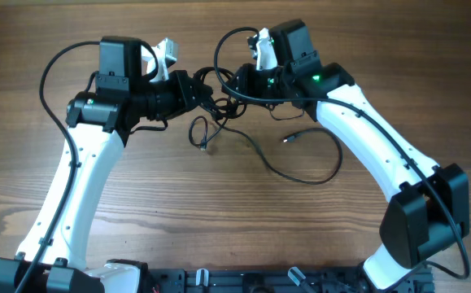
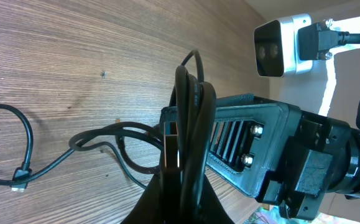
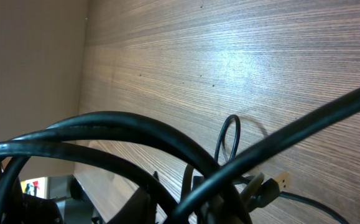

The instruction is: Untangle cables

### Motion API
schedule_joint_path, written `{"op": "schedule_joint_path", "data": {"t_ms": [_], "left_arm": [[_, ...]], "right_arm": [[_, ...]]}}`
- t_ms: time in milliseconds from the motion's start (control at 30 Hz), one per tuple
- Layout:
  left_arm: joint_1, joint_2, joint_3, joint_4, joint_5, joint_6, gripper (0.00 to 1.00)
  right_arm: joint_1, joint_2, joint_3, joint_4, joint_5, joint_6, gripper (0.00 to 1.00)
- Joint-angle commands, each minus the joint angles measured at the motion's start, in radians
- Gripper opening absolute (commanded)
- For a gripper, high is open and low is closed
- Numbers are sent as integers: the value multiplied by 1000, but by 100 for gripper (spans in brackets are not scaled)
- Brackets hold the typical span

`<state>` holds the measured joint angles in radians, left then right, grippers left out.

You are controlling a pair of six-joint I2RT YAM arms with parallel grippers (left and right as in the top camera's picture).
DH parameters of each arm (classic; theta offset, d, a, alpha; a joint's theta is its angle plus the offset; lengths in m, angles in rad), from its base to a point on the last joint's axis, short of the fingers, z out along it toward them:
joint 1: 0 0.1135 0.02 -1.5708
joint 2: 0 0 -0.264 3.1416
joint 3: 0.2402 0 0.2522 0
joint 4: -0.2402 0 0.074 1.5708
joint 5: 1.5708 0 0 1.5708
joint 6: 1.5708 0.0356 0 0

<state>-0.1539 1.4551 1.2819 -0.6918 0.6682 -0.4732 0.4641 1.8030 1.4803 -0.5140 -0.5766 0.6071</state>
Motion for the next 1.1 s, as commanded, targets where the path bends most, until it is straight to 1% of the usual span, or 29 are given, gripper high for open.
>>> {"op": "schedule_joint_path", "data": {"t_ms": [0,67,133,200,333,467,533,633,767,967,1067], "left_arm": [[-2,-8,1,8,57,-5,4],[-2,-8,1,8,56,-5,4],[-2,-8,1,7,47,-2,4],[-2,-8,1,7,45,-3,4],[-2,-8,1,7,37,-2,4],[-2,-8,1,4,16,-3,4],[-2,-8,1,-5,3,-2,4],[-2,-8,1,-19,-23,-2,4],[-2,-7,1,-19,-26,-2,4],[-2,-7,1,-47,-104,-1,4],[-2,-7,1,-71,-151,4,4]], "right_arm": [[-14,10,5,7,3,-7,16],[-40,-14,8,6,-1,-13,12],[-89,-64,8,2,-28,-22,5],[-142,-117,8,2,-95,-30,4],[-287,-234,8,5,-301,-31,4],[-369,-257,8,7,-449,-23,4],[-414,-256,8,22,-562,0,4],[-470,-256,8,138,-754,85,4],[-501,-256,8,292,-894,191,4],[-566,-256,8,447,-1019,335,4],[-608,-256,8,476,-1003,315,4]]}}
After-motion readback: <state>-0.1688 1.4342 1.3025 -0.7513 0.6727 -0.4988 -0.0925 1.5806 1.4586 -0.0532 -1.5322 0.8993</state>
